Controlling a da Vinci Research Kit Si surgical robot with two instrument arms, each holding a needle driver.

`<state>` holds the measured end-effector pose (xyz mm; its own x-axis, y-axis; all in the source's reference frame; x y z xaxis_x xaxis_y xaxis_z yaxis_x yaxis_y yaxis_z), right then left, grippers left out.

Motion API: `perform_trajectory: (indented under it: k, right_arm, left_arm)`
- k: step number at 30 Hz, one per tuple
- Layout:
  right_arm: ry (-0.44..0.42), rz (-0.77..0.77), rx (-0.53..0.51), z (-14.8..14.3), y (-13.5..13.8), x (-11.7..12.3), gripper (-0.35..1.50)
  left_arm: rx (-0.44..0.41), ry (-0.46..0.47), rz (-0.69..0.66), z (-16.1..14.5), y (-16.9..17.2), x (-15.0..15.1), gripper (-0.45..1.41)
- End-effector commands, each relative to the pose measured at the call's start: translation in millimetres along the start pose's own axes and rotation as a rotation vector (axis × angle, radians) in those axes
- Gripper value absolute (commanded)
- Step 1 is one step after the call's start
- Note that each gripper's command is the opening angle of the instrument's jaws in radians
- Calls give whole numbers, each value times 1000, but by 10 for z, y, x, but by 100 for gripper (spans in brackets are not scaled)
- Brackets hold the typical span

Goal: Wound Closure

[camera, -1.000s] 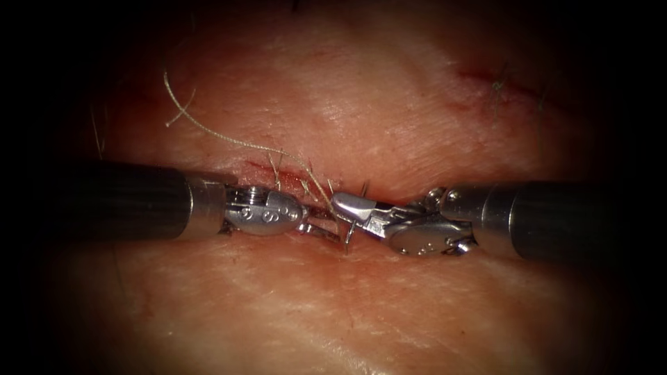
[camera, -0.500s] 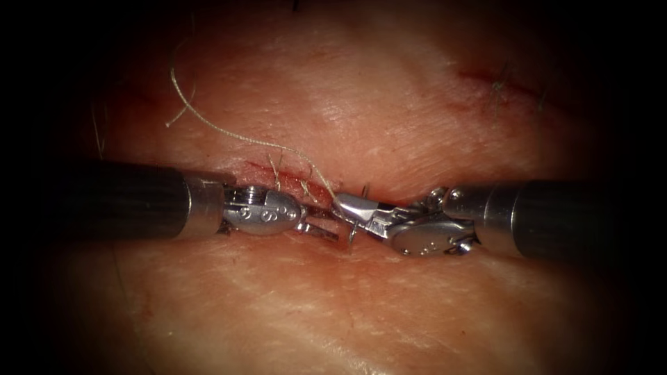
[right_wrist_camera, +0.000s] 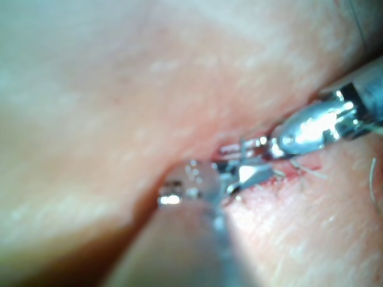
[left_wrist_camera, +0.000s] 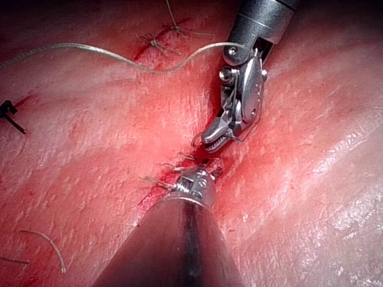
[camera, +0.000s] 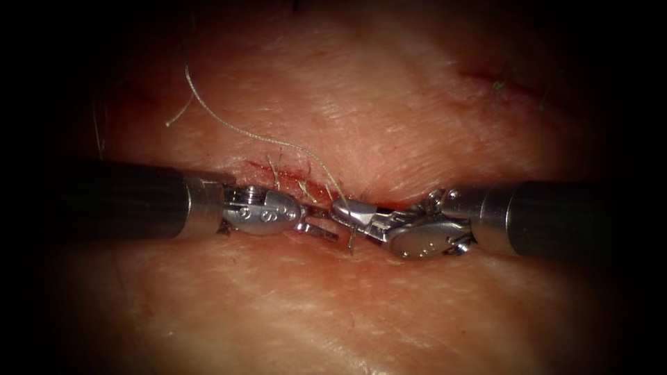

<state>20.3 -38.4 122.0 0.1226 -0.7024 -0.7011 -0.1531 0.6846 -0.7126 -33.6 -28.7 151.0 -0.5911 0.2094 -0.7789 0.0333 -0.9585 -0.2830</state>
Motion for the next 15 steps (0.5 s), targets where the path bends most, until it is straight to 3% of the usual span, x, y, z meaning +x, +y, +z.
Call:
perform_trajectory:
  k: [1, 15]
  right_arm:
    - [-3, 1, -1, 6, -6, 0, -35]
    - [-7, -25, -27, 6, 36, 22, -35]
  left_arm:
    - [-2, 1, -1, 9, 2, -2, 24]
    - [-1, 0, -2, 10, 3, -1, 26]
